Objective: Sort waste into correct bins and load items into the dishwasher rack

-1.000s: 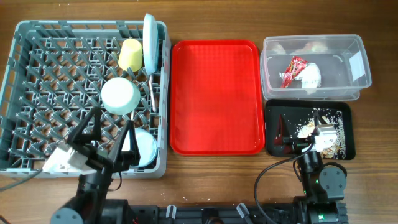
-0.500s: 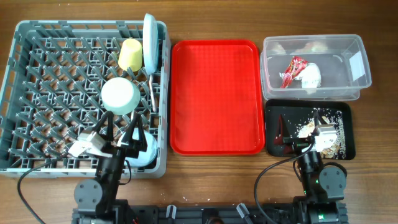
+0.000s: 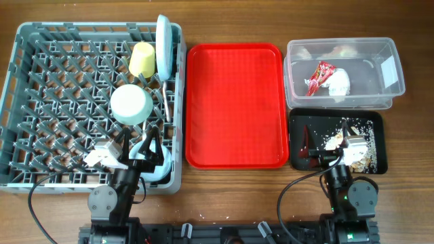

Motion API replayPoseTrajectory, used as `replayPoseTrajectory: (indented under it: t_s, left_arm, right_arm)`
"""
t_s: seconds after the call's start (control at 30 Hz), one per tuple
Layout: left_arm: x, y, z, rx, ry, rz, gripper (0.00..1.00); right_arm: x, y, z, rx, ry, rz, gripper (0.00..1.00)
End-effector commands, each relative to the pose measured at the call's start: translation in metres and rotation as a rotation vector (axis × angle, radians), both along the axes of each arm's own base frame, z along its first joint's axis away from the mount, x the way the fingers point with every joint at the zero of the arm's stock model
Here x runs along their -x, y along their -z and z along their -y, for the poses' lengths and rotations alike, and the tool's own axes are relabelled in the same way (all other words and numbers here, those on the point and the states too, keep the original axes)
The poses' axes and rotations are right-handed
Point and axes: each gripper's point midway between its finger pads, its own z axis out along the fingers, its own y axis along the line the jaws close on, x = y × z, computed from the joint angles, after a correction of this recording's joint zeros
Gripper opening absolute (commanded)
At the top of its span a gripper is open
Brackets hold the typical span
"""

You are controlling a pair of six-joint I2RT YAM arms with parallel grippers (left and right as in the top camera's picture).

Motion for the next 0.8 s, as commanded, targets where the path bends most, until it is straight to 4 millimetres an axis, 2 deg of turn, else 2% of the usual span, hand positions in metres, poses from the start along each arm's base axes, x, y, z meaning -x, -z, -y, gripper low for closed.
replayPoseTrajectory:
  t_s: [0.0,0.07,0.3,0.77]
  left_arm:
    - [0.0,0.004,-0.003,-0.074,-0.013,0.009,1.0]
    - [-0.001,0.014,-0.008,-0.178,-0.03,-0.015,1.0]
    - [-0.002,0.013,-0.02,-0.548,-0.058,0.041,1.0]
    - [-0.002,0.014,-0.018,-0.554,-0.051,0.041,1.0]
  right_arm:
    - [0.001,-0.002,-0.004,0.013,-0.021,0.01,1.0]
    - [0.001,-0.002,-0.004,0.013,-0.021,0.01,1.0]
    - [0.001,-0.002,-0.004,0.013,-0.021,0.01,1.0]
    - [0.001,-0.002,-0.004,0.013,-0.021,0.01,1.0]
